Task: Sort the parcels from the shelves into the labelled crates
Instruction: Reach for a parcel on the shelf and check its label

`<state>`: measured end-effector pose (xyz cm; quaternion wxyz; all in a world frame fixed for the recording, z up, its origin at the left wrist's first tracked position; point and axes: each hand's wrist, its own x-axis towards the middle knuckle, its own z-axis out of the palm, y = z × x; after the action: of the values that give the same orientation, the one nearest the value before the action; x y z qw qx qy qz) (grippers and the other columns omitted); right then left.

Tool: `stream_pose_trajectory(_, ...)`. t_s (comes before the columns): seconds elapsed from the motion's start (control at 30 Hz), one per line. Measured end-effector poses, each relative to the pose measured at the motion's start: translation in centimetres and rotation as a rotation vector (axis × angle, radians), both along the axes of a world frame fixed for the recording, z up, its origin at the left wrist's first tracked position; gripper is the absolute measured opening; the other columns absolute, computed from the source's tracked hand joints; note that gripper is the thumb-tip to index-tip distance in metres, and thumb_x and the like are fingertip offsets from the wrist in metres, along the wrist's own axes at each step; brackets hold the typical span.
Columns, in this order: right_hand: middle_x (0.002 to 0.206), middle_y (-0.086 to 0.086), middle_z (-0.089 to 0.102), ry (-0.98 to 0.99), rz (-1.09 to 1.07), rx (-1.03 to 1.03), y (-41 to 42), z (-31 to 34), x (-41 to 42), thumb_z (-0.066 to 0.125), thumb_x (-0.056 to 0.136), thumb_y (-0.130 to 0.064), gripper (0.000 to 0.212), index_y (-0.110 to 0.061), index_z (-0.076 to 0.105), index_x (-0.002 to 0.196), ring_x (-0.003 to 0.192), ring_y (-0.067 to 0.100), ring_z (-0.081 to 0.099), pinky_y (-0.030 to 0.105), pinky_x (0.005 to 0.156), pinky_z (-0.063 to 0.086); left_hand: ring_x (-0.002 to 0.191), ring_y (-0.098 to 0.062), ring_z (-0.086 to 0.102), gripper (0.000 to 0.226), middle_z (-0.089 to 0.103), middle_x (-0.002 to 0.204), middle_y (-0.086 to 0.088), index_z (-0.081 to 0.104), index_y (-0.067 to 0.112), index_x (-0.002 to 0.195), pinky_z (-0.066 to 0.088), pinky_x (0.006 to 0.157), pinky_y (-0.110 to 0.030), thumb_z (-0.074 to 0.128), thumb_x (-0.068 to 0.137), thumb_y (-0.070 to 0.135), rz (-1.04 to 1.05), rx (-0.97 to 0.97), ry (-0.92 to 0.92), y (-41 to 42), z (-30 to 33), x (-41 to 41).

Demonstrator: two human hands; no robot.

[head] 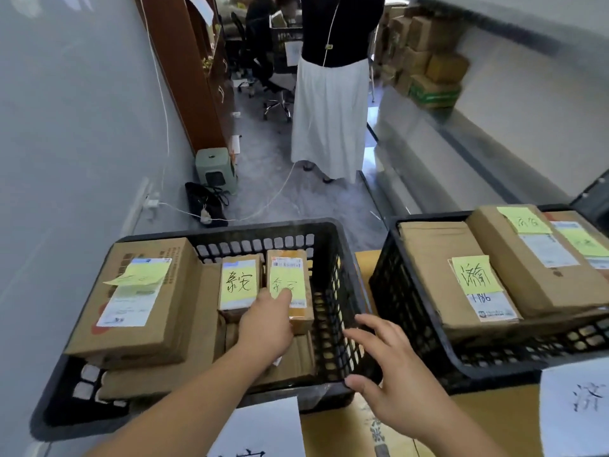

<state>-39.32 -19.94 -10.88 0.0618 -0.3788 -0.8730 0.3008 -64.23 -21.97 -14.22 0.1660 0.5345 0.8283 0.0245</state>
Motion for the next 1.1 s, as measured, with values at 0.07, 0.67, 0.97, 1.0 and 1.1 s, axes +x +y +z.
stream_pose_trajectory(0.07,0.157,-0.034,0.011,-0.023,-0.02,0.017,-0.5,0.3,-0.3,0.063,0.093,-0.054,0.063,-0.046,0.036,0.15,0.149,-0.005,0.004,0.029,0.12,0.028,0.096,-0.027,0.056,0.045,0.046,0.121,-0.01,0.044,0.024,0.129,0.048,0.068,-0.035,0.063,0.089,0.018,-0.056,-0.054,0.112,-0.1,0.2,-0.1)
stream_pose_trajectory(0.67,0.163,-0.025,0.013,-0.13,-0.284,0.109,-4.6,4.5,5.5,0.049,0.094,-0.069,0.069,-0.045,0.027,0.156,0.151,0.001,0.013,0.031,0.119,0.033,0.15,-0.026,0.022,0.072,0.025,0.164,-0.001,0.03,0.038,0.155,0.028,0.12,-0.046,0.057,0.091,0.056,-0.262,0.183,0.002,-2.2,7.1,5.4)
stream_pose_trajectory(0.97,0.164,-0.02,0.017,-0.109,-0.563,0.154,-9.8,5.7,23.1,0.047,0.093,-0.072,0.069,-0.044,0.031,0.154,0.15,0.003,0.018,0.025,0.116,0.029,0.155,-0.026,0.007,0.078,0.012,0.169,0.0,0.018,0.04,0.158,0.01,0.125,-0.047,0.045,0.091,0.072,-0.572,0.272,0.017,-3.2,10.6,24.0)
stream_pose_trajectory(1.0,0.165,-0.019,0.017,-0.11,-0.607,0.158,-10.5,5.9,25.5,0.047,0.093,-0.071,0.069,-0.044,0.031,0.154,0.149,0.004,0.023,0.026,0.115,0.031,0.155,-0.026,0.008,0.078,0.013,0.168,0.001,0.018,0.04,0.158,0.011,0.126,-0.047,0.044,0.092,0.072,-0.601,0.271,0.013,-3.4,10.7,26.5)
stream_pose_trajectory(1.1,0.166,-0.014,0.019,-0.126,-0.718,0.157,-13.1,6.7,32.4,0.052,0.095,-0.064,0.069,-0.04,0.03,0.156,0.151,0.009,0.02,0.03,0.117,0.03,0.155,-0.026,0.007,0.08,0.011,0.169,-0.001,0.017,0.039,0.159,0.013,0.125,-0.047,0.043,0.091,0.073,-0.7,0.267,0.014,-4.2,10.6,34.1)
